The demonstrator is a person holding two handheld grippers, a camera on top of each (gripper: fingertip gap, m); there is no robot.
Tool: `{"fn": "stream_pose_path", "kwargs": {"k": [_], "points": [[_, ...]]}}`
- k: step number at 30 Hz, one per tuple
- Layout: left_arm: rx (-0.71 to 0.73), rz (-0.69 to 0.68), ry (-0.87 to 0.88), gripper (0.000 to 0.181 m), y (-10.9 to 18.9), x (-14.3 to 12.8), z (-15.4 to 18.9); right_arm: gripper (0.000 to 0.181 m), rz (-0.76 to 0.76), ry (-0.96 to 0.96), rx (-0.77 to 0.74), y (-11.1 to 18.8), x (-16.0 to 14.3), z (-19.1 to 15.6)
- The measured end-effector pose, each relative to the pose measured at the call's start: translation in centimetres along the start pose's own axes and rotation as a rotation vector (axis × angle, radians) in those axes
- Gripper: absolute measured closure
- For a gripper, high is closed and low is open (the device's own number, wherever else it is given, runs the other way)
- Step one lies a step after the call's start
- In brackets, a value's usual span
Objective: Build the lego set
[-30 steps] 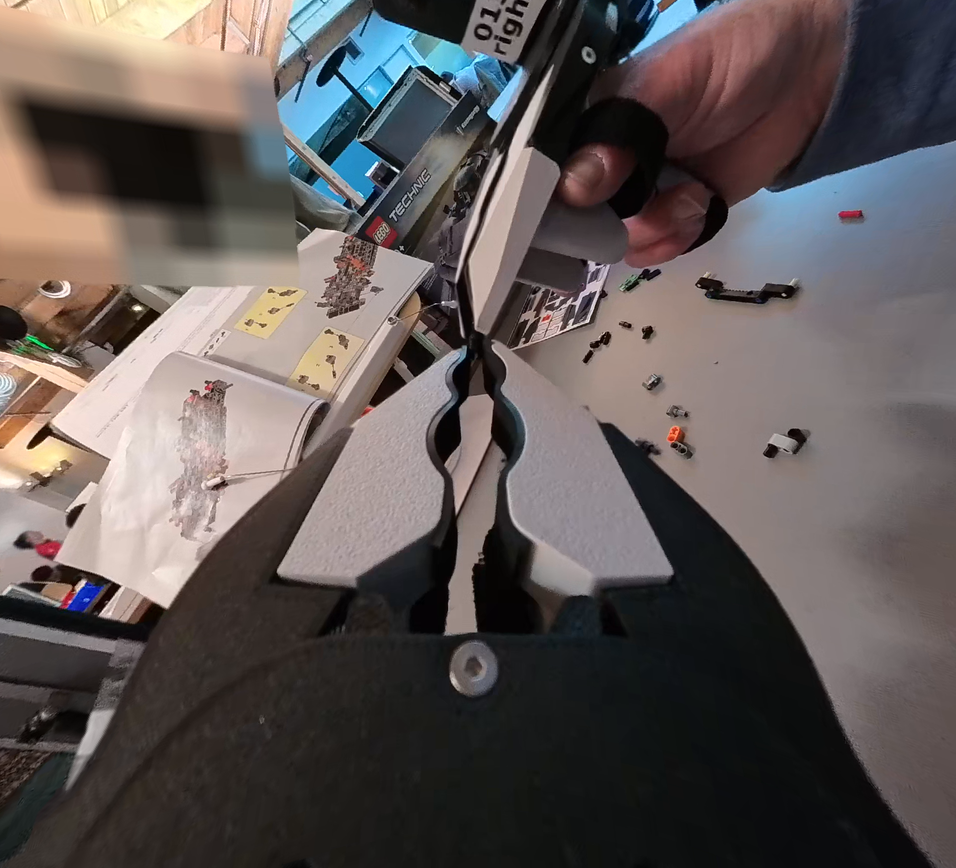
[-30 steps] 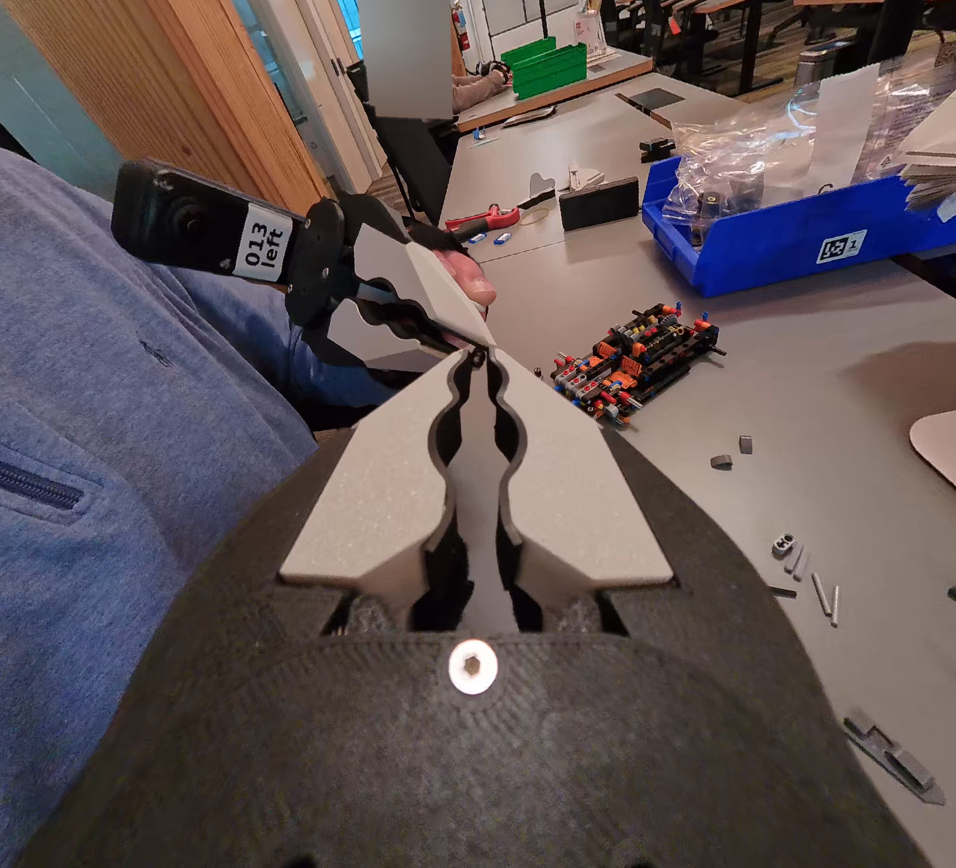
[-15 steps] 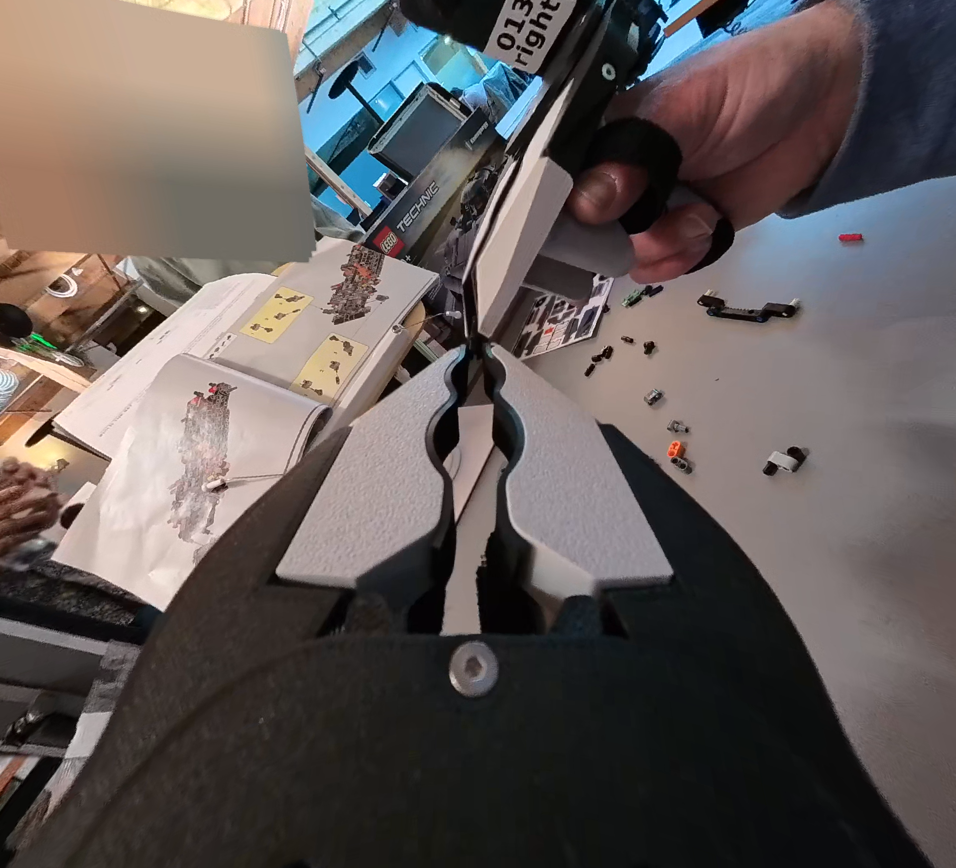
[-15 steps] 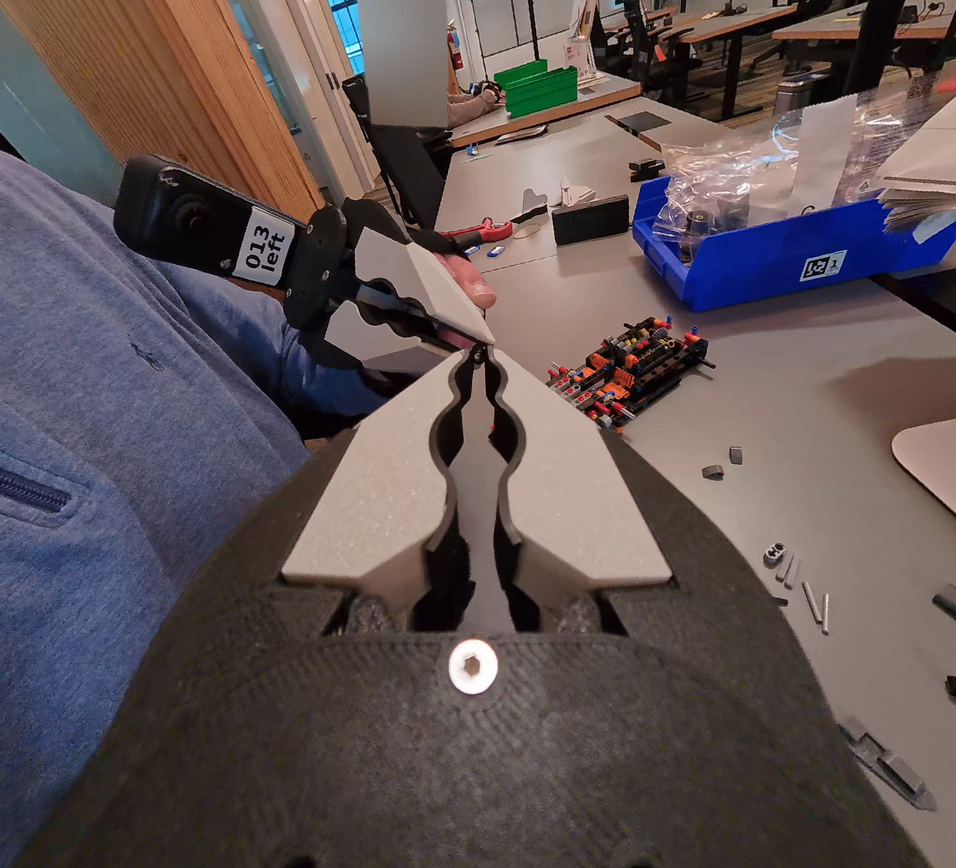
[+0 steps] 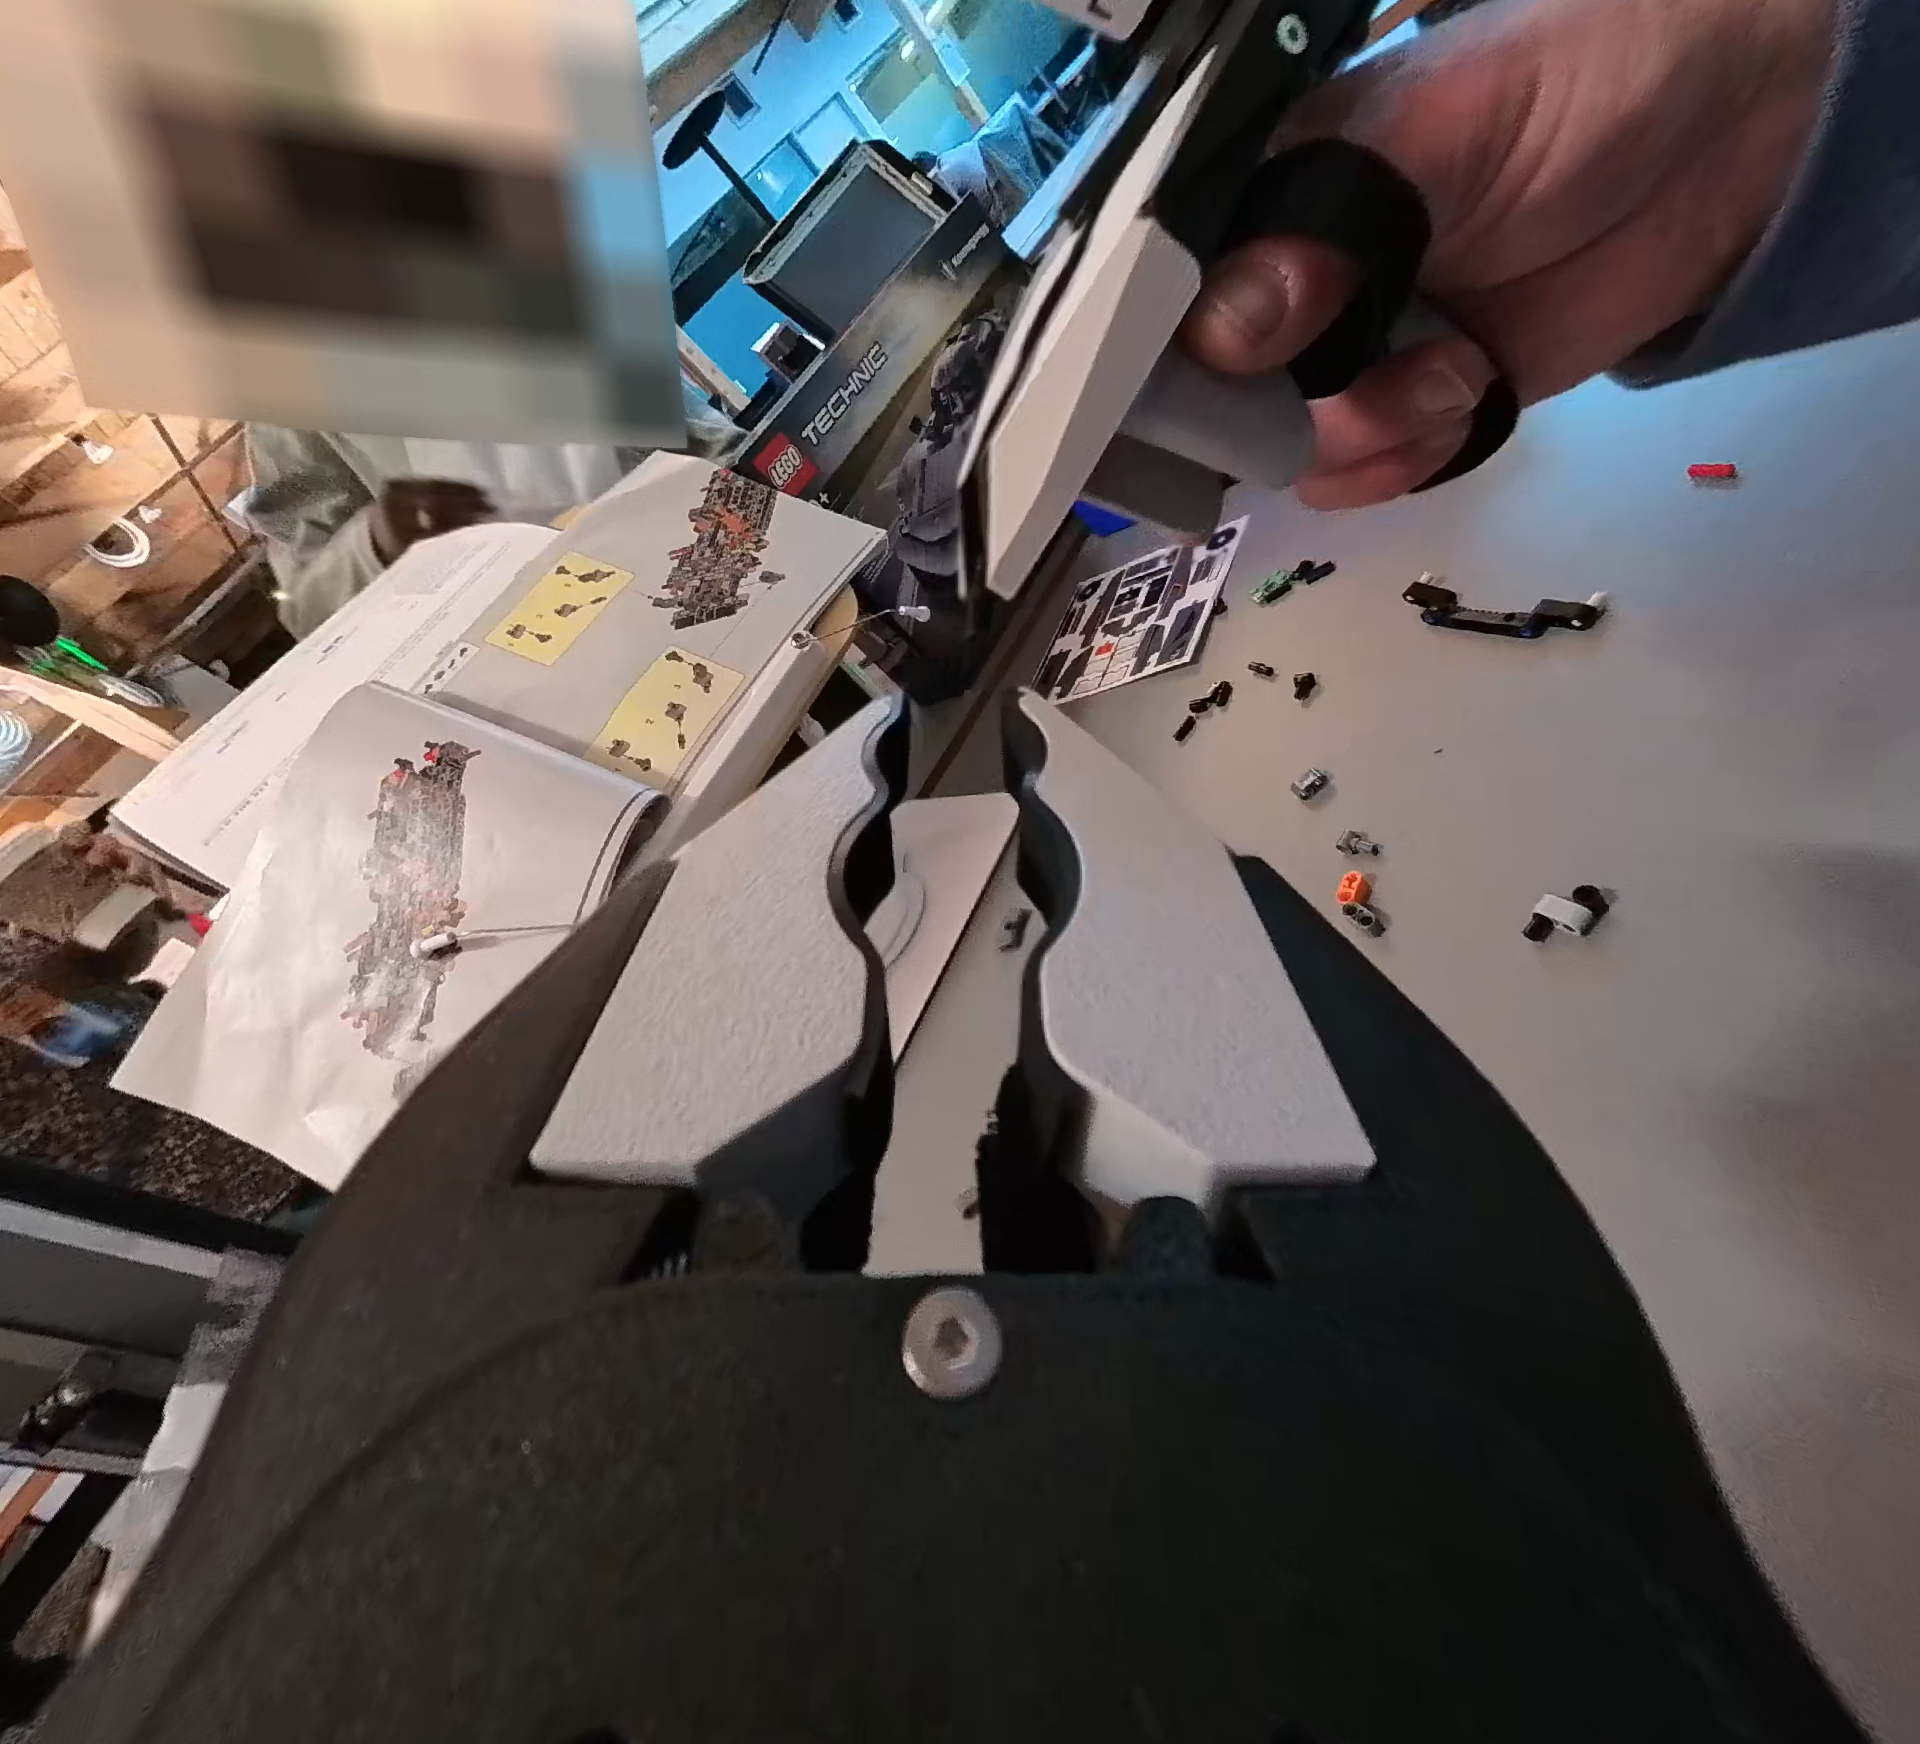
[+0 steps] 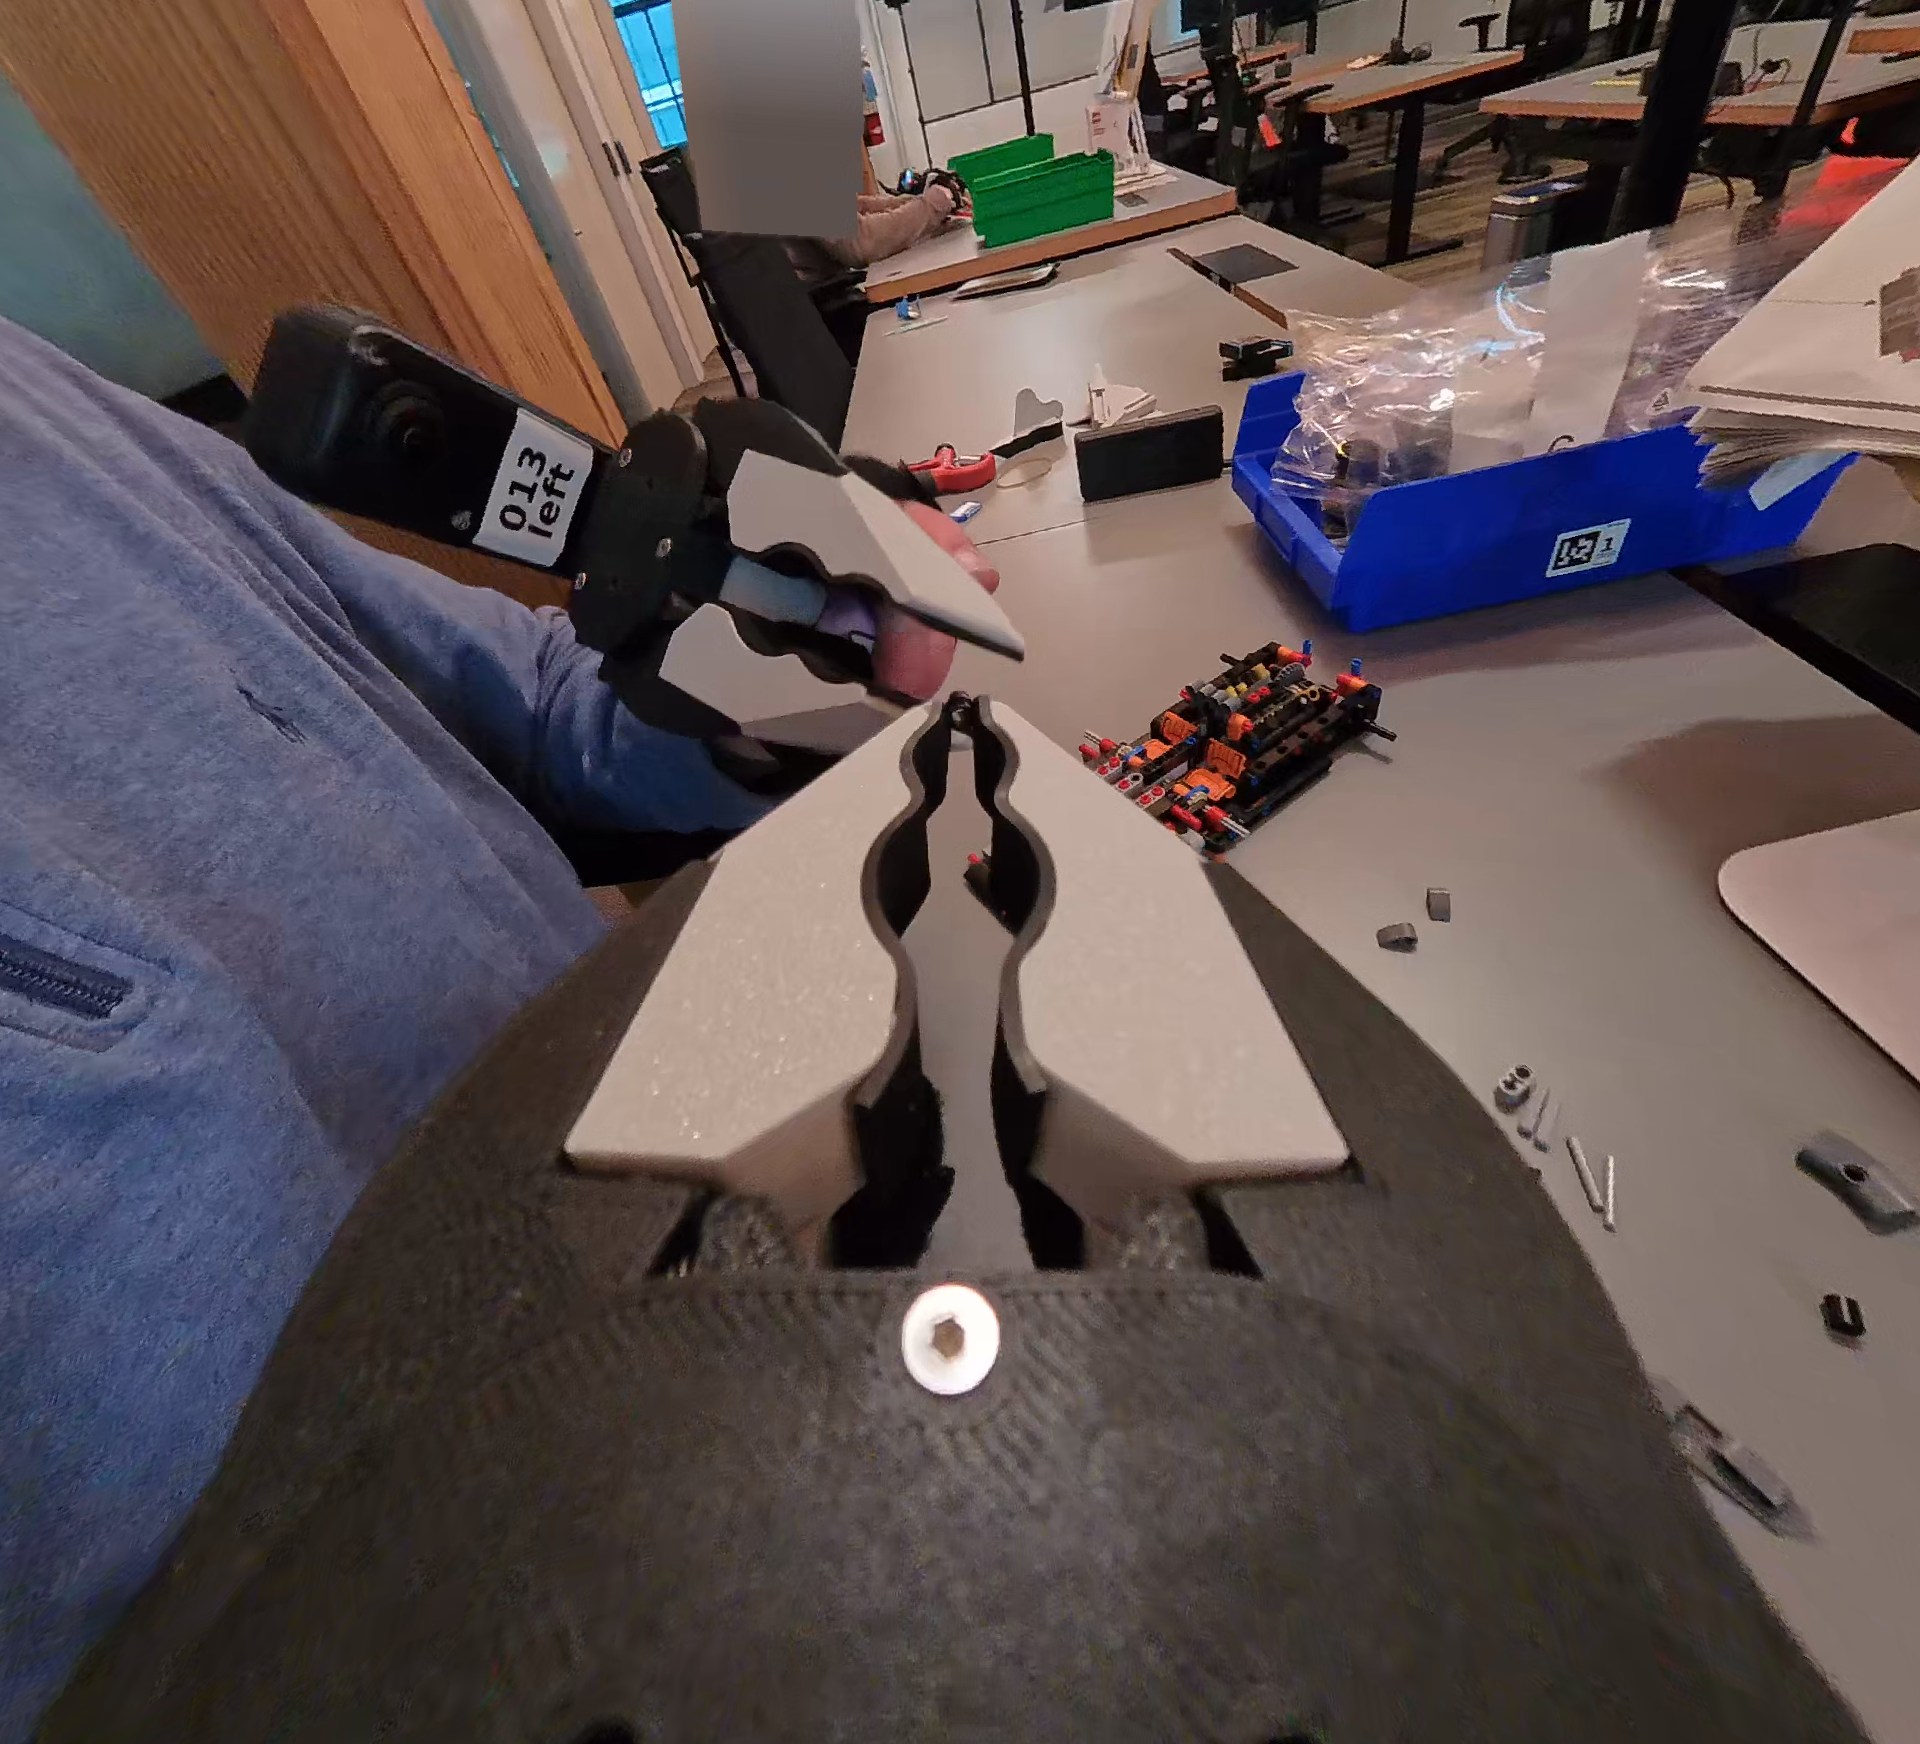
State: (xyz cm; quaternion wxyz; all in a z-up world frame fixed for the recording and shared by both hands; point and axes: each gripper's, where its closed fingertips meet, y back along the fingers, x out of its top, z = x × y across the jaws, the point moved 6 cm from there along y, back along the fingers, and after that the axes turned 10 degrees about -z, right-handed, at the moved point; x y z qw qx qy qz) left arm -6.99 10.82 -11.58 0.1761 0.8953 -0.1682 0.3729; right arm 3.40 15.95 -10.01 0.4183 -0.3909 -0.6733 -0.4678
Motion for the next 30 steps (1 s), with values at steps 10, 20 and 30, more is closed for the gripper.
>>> {"fn": "stream_pose_path", "kwargs": {"k": [10, 20, 30], "points": [[-0.041, -0.004, 0.084, 0.143, 0.7, 0.0, -0.7, 0.180, -0.002, 0.002, -0.081, 2.1, -0.8, -1.7], [-0.075, -0.038, 0.123, 0.136, 2.6, -0.5, 1.0, 0.180, -0.009, -0.002, -0.161, 3.0, -2.3, -3.8], [-0.138, -0.089, 0.136, 0.139, 3.8, -1.6, 4.2, 0.180, 0.012, -0.043, -0.205, 3.7, -4.6, -5.3]]}}
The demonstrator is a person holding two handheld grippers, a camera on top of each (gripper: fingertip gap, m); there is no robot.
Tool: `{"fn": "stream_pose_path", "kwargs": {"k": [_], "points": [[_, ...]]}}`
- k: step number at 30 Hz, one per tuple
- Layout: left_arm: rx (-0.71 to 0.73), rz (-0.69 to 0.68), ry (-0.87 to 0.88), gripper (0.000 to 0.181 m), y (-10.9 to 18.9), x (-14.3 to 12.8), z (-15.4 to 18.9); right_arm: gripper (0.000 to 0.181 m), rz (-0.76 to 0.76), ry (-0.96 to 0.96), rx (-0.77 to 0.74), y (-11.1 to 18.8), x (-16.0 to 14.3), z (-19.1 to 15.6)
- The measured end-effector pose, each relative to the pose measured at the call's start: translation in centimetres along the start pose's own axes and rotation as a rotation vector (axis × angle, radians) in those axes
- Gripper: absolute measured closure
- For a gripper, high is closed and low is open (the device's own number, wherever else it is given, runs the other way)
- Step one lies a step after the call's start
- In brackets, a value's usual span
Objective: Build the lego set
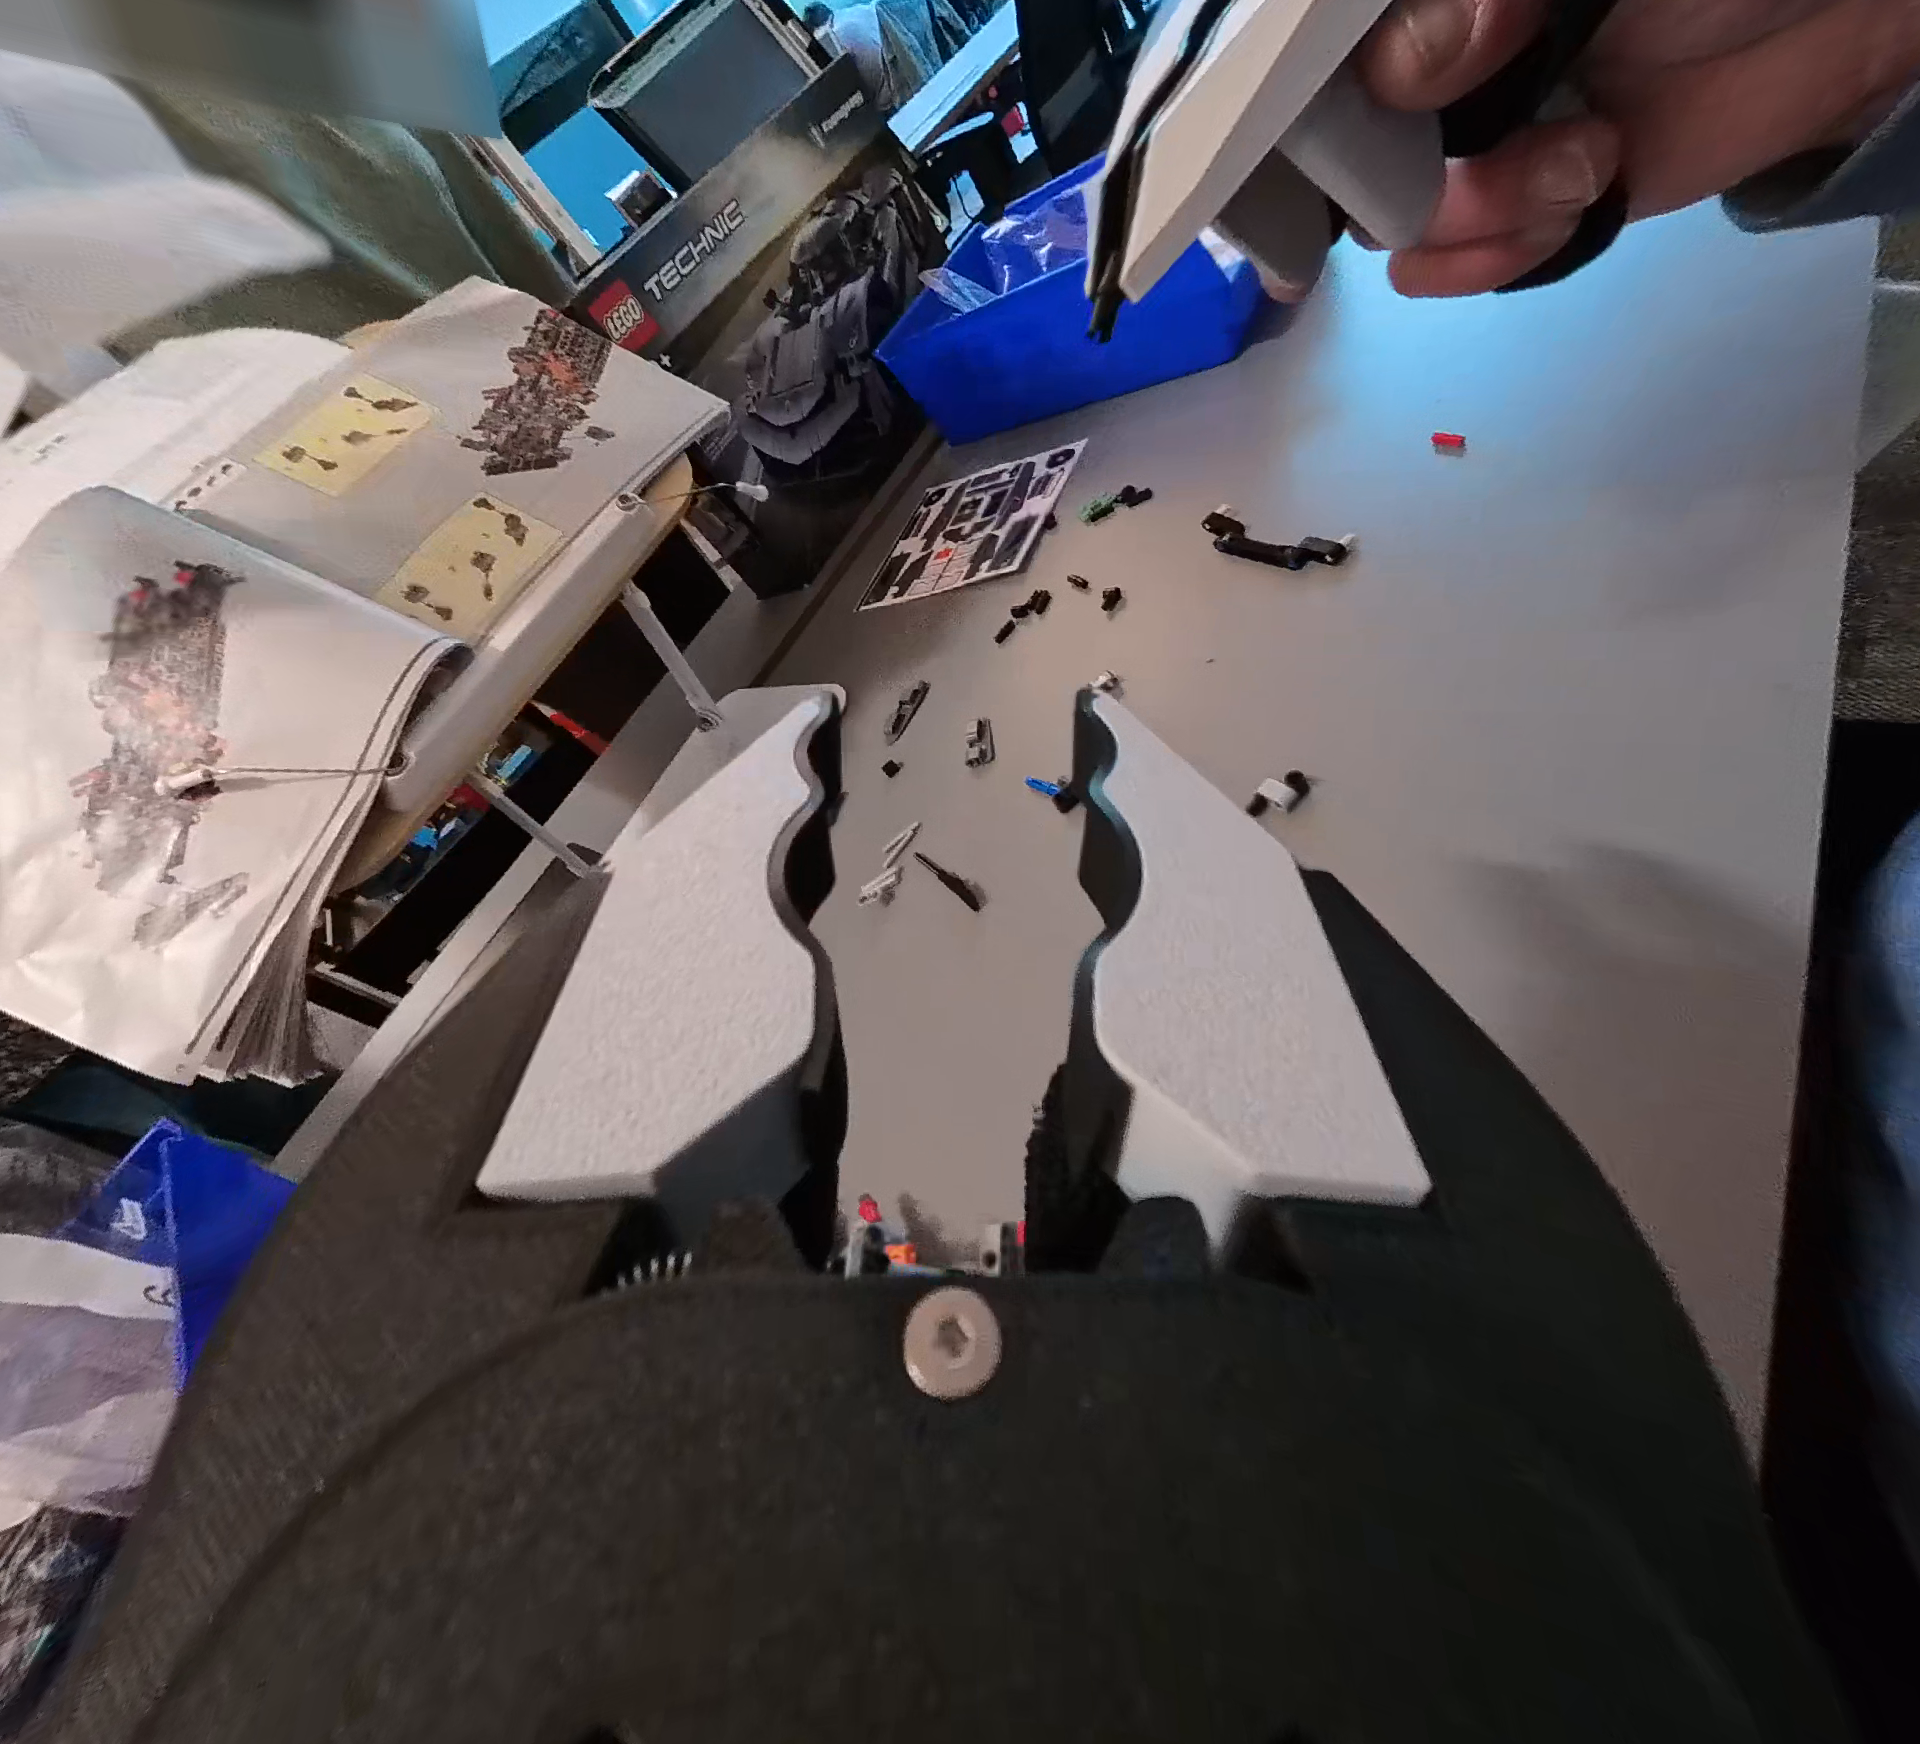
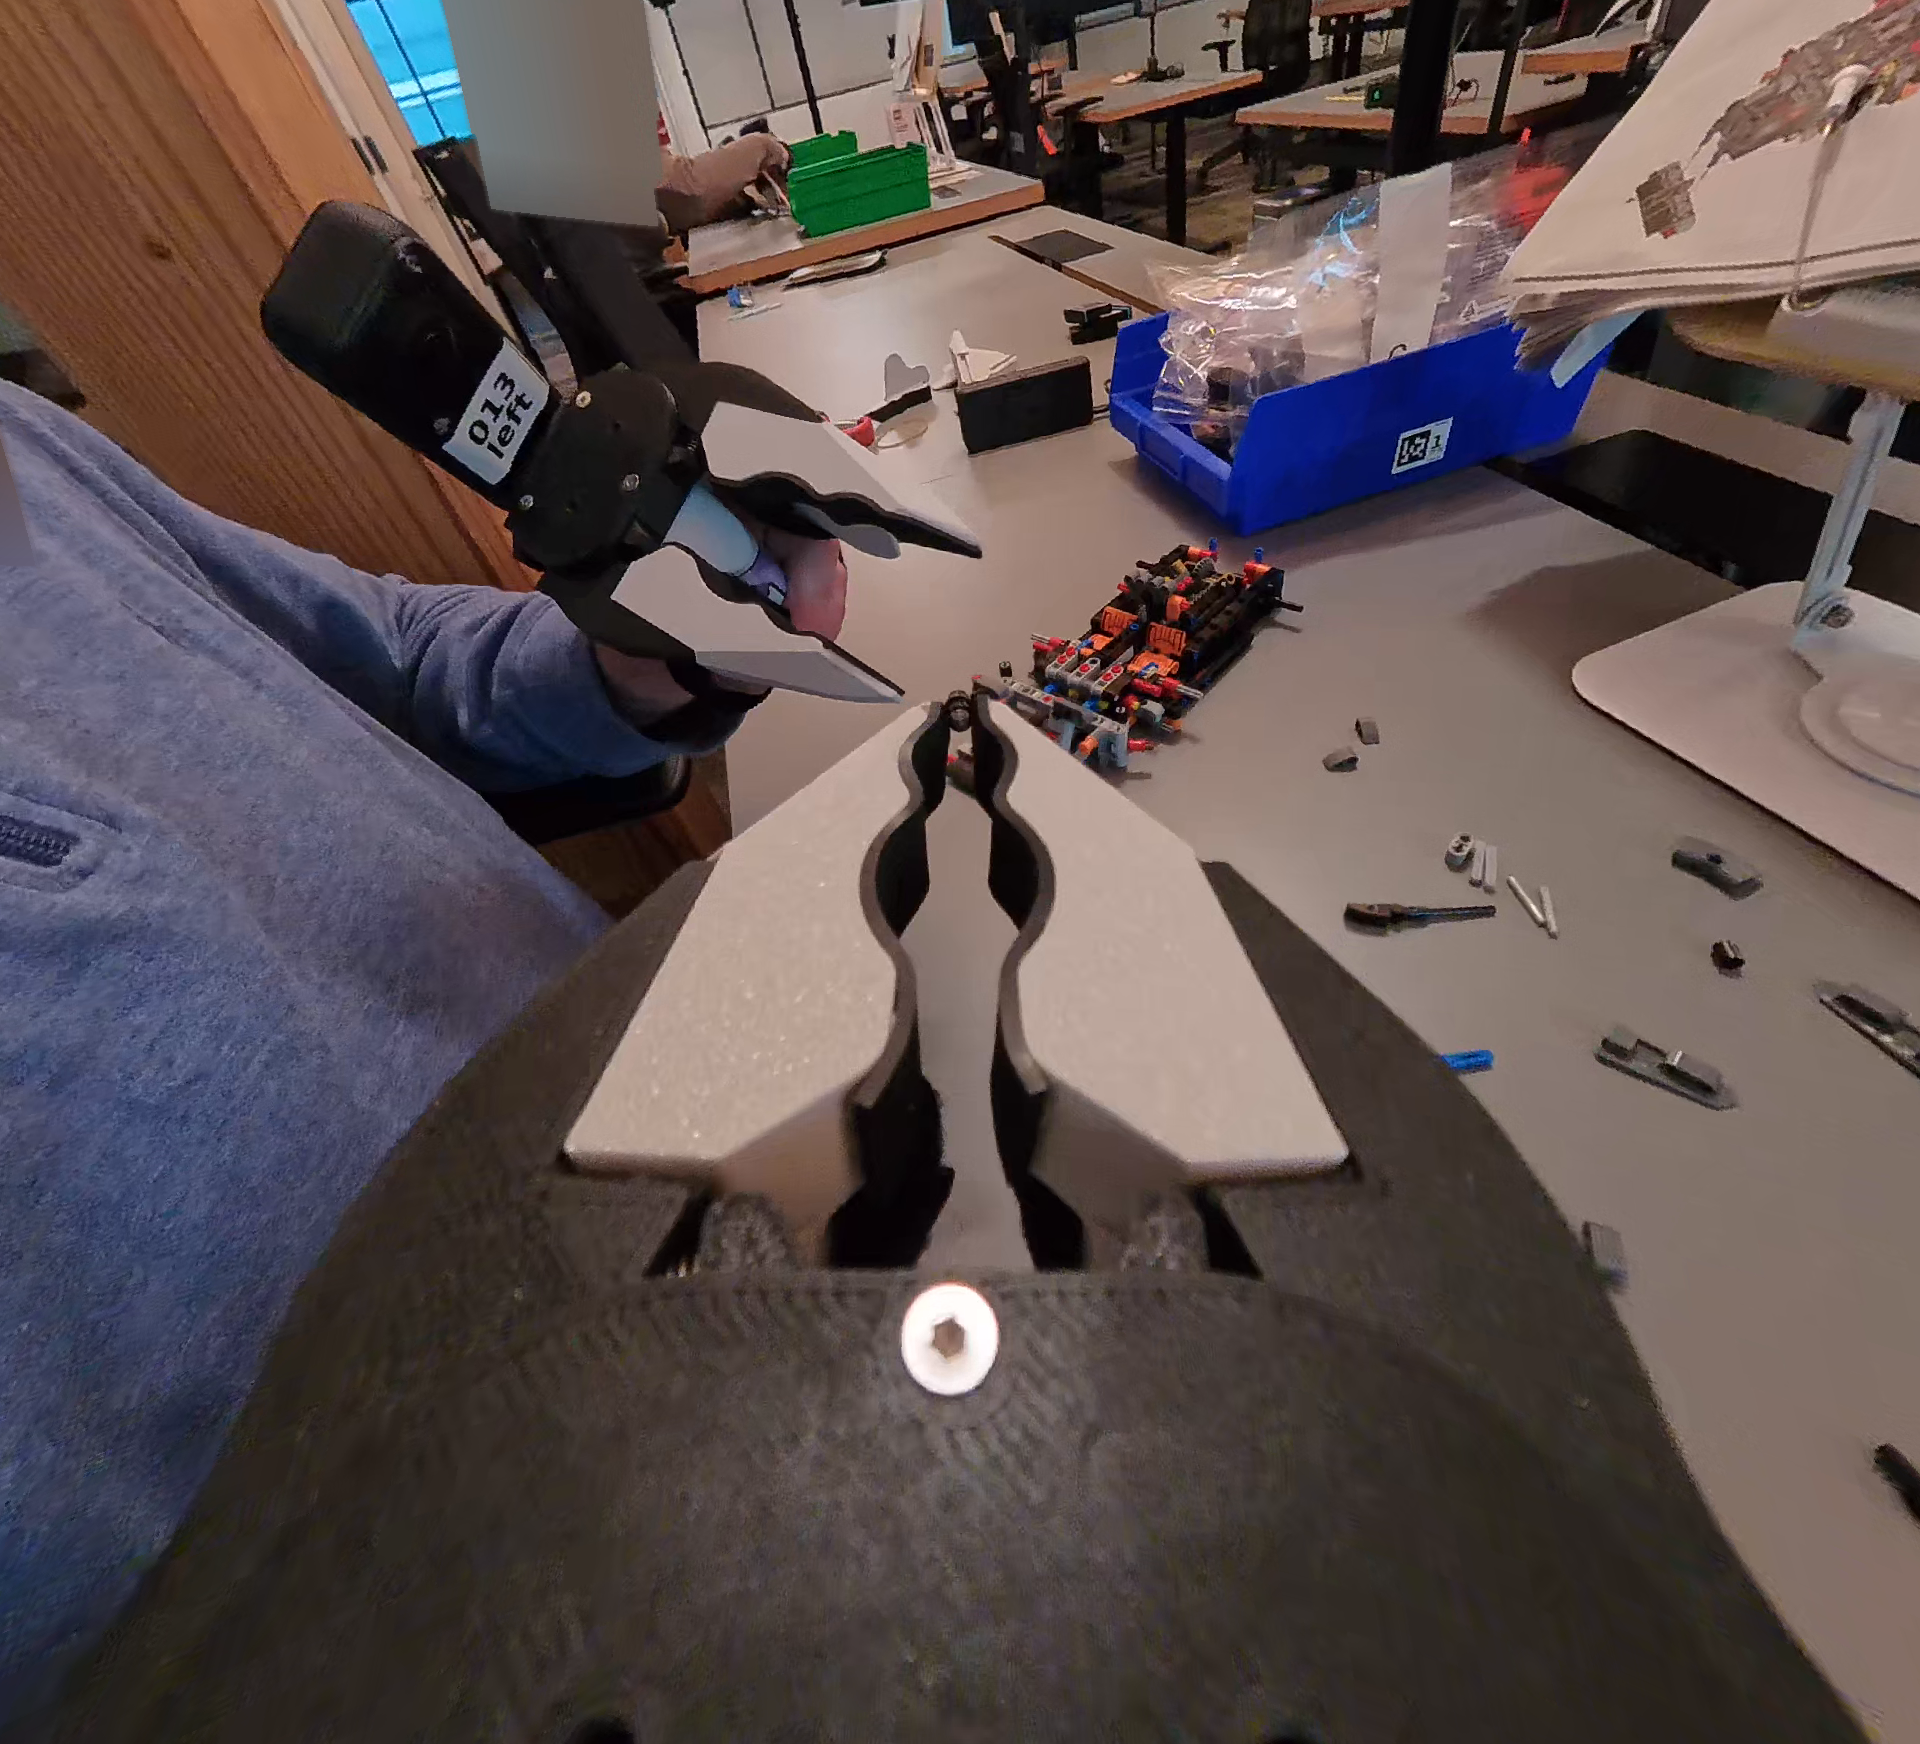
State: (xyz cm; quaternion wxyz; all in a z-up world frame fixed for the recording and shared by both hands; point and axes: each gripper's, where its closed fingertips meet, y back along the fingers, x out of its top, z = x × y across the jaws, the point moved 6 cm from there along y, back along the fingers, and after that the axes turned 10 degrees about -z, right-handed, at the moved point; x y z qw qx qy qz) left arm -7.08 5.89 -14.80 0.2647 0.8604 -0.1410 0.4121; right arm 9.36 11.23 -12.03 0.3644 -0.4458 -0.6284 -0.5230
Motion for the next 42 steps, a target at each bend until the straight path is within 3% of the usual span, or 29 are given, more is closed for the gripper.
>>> {"fn": "stream_pose_path", "kwargs": {"k": [7, 24, 42], "points": [[0.003, -0.037, 0.004, 0.140, 0.8, -0.5, 0.9, 0.180, -0.009, -0.013, 0.006, -0.1, -1.2, -0.1], [0.037, -0.107, 0.025, 0.143, 2.8, -1.7, 3.0, 0.180, -0.044, 0.081, 0.051, -2.1, 0.3, 0.5], [0.134, -0.278, 0.225, 0.133, 1.8, -6.2, -0.4, 0.180, -0.169, 0.166, 0.017, -6.7, -0.7, 2.4]]}}
